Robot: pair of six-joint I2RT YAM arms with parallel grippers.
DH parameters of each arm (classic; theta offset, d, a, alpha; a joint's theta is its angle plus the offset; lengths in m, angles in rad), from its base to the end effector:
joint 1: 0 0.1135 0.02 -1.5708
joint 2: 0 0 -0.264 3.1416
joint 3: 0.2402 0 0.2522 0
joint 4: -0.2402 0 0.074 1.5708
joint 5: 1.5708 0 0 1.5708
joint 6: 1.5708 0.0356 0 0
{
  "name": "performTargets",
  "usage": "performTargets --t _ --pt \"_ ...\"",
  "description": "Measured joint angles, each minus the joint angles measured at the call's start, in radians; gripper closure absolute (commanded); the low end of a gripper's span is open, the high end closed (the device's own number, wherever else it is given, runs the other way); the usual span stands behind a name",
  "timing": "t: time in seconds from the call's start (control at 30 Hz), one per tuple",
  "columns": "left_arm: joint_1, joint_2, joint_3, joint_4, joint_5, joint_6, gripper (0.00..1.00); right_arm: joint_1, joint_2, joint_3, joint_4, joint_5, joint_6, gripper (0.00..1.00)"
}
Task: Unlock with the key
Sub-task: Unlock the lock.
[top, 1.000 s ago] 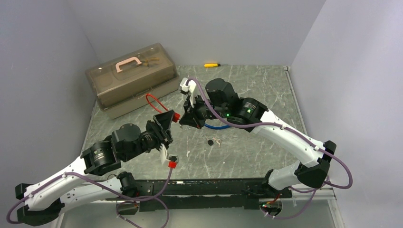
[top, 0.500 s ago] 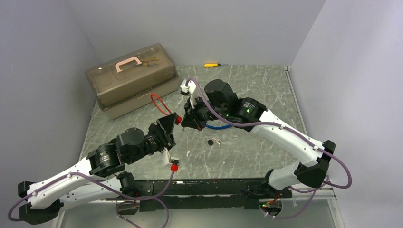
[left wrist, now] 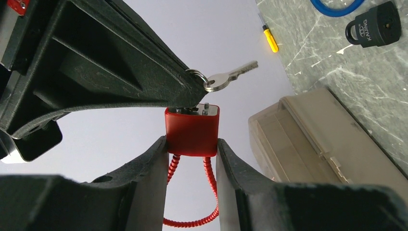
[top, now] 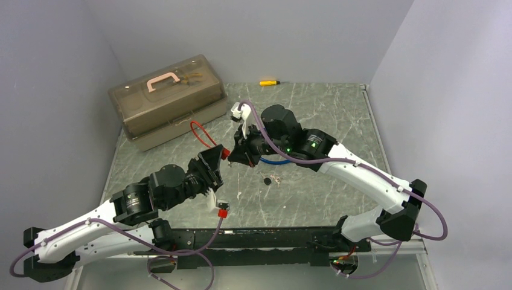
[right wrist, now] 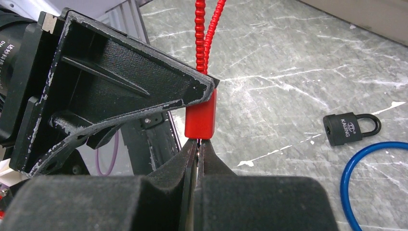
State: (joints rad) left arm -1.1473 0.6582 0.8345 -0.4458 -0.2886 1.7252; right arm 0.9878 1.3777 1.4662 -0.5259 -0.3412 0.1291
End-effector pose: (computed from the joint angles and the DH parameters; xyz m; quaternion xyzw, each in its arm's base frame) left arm 0.0692 -0.1290 0.3482 0.7686 0.1919 0.2805 0.5420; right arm 0.1582 0.2616 0.4085 -0.4290 0.7180 0.4018 0.3728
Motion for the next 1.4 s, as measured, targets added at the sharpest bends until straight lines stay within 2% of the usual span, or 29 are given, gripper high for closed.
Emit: performTargets --t 0.4,0.53,0.6,0.9,1.2,1.4 --pt "-0.022 -0.003 -0.005 0.002 -0.016 -0.067 1.00 0.000 -0.010 -0.008 0.004 0.003 0.017 1.00" --pt "-0.023 0.005 -0.003 0.010 -0.020 -0.117 1.00 0.000 -0.014 -0.008 0.005 0.015 0.031 0.70" --pt "-0.024 0.008 -0.001 0.016 -0.020 -0.137 1.00 0.000 -0.021 -0.008 0.008 0.023 0.032 0.61" --pt "-0.034 0.029 0.000 0.008 0.039 -0.175 1.00 0.000 -0.080 0.000 0.126 0.045 0.032 0.53" --pt "-0.006 0.032 0.000 0.031 0.038 -0.191 1.00 0.000 -0.101 0.000 0.139 0.045 0.032 0.42" --pt "0.016 0.032 0.000 0.063 0.037 -0.245 1.00 0.000 -0.120 -0.046 0.132 0.045 0.031 0.41"
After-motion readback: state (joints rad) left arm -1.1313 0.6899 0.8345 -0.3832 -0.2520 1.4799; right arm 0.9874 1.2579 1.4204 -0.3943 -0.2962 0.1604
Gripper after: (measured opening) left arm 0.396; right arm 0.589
